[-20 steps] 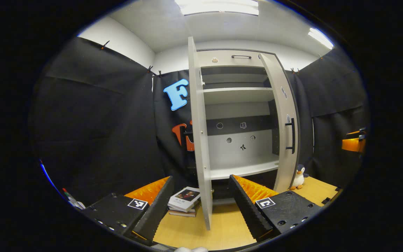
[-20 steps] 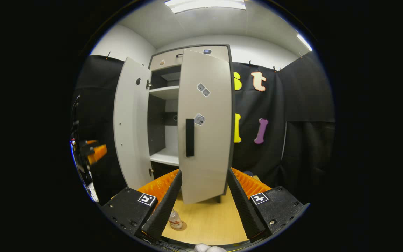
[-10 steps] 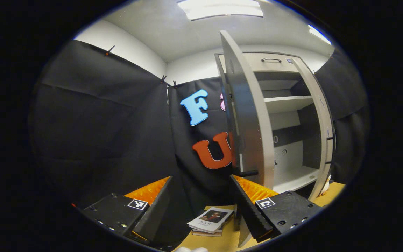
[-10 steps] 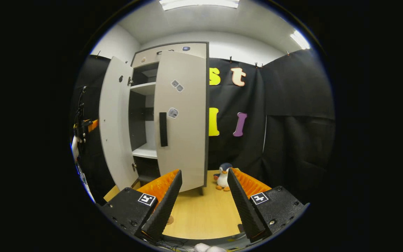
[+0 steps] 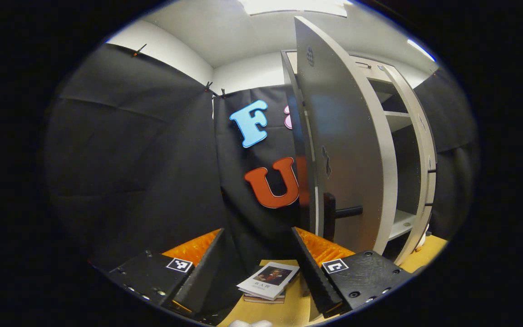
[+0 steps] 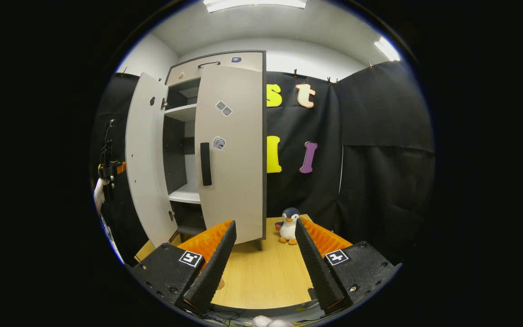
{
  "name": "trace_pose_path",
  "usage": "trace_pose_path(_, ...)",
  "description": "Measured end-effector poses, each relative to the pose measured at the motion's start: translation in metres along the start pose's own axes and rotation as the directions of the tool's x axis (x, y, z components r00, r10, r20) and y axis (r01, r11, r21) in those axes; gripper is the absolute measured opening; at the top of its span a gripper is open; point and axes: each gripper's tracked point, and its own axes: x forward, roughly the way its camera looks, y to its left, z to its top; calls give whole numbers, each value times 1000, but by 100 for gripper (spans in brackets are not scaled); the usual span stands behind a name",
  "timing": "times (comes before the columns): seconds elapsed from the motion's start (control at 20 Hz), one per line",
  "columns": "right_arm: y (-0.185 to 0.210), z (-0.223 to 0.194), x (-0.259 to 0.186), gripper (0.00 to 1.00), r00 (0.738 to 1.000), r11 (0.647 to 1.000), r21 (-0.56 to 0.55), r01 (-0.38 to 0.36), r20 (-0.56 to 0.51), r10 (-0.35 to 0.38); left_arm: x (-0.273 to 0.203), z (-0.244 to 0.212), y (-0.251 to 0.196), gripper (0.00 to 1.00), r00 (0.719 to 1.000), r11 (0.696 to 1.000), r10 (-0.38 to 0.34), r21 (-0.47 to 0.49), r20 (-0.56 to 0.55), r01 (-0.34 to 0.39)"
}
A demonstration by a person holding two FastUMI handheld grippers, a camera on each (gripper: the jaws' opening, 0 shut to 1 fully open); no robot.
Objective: Grasp the bottle in the cabinet with the left hand and place it on the coaster, then close the right door with the right hand and the left door with the left hand.
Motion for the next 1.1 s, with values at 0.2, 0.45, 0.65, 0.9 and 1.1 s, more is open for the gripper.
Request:
trace_pose_path(0.2,5,1,-5,81,1000,1000,-1,-16,5,16,-2,1,-11,82,1000,1000,-12,9,-4,12)
trace_pose_path(0.45,9,3,-9,81,1000,1000,-14,-22,4,23,-1,9,-42,82,998,998,-68,8,8,68)
trace_pose_path(0.65,13,8,-17,81,1000,999,-28,-28,14,28,1,6,-72,83,991,990,-132,-58,5,132)
trace_pose_path(0.9,17,18,-21,81,999,998,-48,-36,36,37,6,14,-115,83,982,980,-190,-48,10,191)
trace_pose_path(1.1,20,21,-26,81,998,997,-64,-35,54,38,16,12,-144,89,977,975,-215,-61,0,214)
